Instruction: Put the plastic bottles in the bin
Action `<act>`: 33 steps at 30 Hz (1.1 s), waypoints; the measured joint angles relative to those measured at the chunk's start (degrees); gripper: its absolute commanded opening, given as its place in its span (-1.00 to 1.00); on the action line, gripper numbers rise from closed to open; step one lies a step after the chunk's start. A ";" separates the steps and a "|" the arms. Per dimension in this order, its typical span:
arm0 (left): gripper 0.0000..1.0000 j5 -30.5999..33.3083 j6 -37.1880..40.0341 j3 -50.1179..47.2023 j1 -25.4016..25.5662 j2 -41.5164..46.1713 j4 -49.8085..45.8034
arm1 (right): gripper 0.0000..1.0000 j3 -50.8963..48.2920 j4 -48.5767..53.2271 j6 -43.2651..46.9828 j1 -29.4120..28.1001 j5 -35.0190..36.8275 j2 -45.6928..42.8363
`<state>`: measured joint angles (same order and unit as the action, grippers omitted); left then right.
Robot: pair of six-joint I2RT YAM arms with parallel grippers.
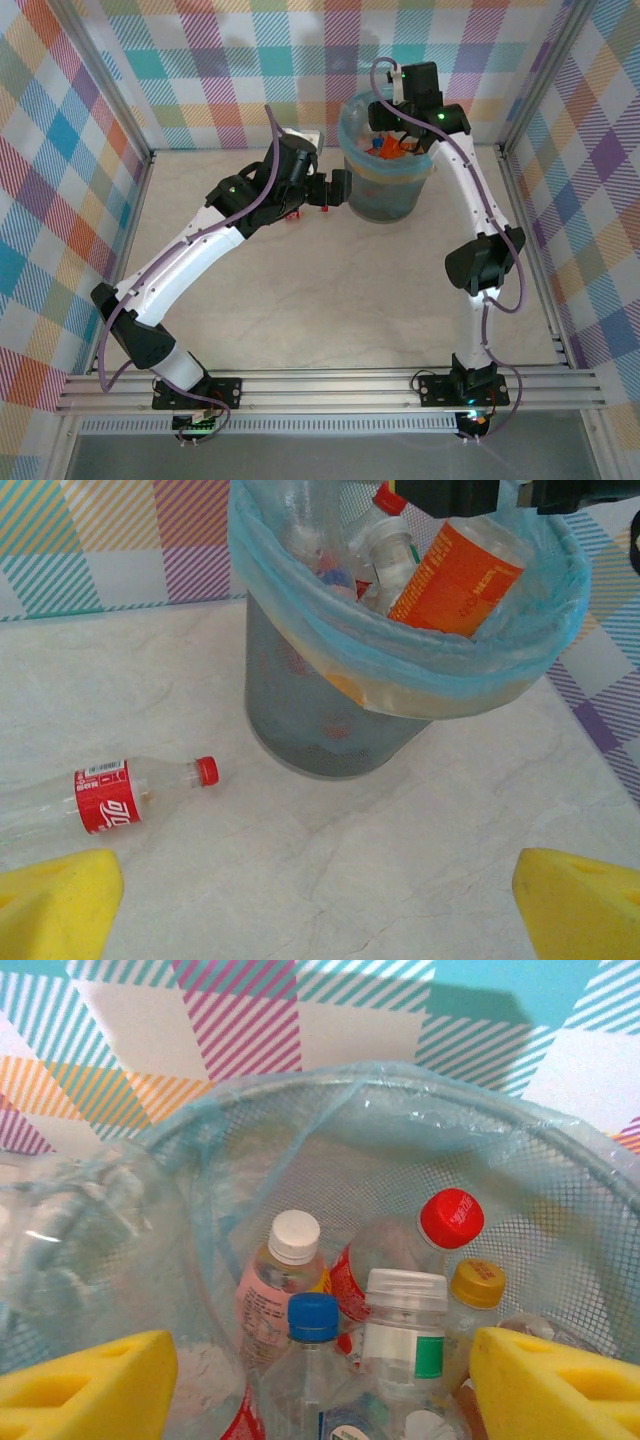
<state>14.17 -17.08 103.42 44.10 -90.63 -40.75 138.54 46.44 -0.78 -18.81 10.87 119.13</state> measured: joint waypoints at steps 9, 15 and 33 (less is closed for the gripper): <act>1.00 1.36 0.26 -0.13 -0.52 0.20 -0.07 | 0.52 0.00 -1.31 4.55 -6.40 -1.01 -6.49; 1.00 2.91 0.22 -3.93 -2.23 4.63 0.00 | 0.64 0.00 -3.74 13.27 -13.73 -8.00 -9.18; 1.00 14.51 -6.38 -31.87 -6.45 33.42 -6.23 | 0.78 0.83 -4.85 22.73 -21.68 -15.65 9.51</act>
<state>28.69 -23.46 71.55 37.65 -57.21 -46.98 139.37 41.58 21.96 -40.49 -4.78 128.64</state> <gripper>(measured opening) 0.997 0.882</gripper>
